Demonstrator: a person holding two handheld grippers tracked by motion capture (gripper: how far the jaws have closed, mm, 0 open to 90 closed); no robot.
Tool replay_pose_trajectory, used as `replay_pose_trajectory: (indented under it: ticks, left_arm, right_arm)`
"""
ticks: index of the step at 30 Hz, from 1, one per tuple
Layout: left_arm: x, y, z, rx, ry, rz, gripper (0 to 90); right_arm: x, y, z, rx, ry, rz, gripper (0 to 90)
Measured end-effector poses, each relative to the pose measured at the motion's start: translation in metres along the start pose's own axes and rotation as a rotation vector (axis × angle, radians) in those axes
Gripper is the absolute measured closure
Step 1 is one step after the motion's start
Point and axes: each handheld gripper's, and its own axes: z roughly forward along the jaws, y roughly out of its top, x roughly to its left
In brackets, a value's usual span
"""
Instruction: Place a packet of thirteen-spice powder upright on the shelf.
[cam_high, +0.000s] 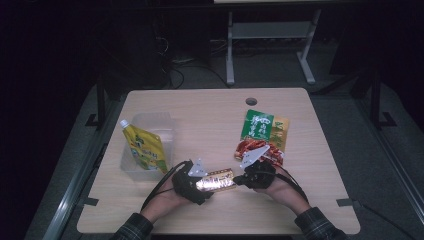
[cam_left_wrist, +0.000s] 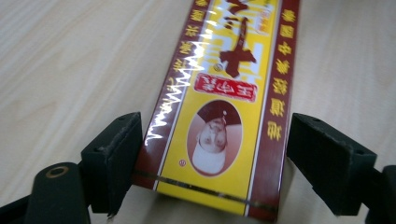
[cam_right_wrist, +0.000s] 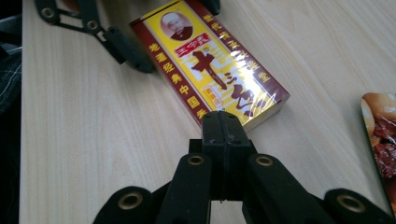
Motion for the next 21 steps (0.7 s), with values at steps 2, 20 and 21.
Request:
replay_pose_trajectory:
  ticks: [2,20,21]
  left_arm:
    - [-0.001,-0.001,-0.002,0.009,-0.006,0.007,21.2]
    - [0.004,0.007,-0.023,-0.126,-0.057,0.026,31.7]
    - [0.004,0.011,-0.026,-0.153,-0.061,0.031,31.7]
  right_arm:
    - [-0.001,0.001,0.002,0.003,-0.009,-0.001,90.0]
    - [-0.016,0.011,0.012,0.020,-0.042,0.018,90.0]
    - [-0.017,0.010,0.011,0.023,-0.042,0.023,90.0]
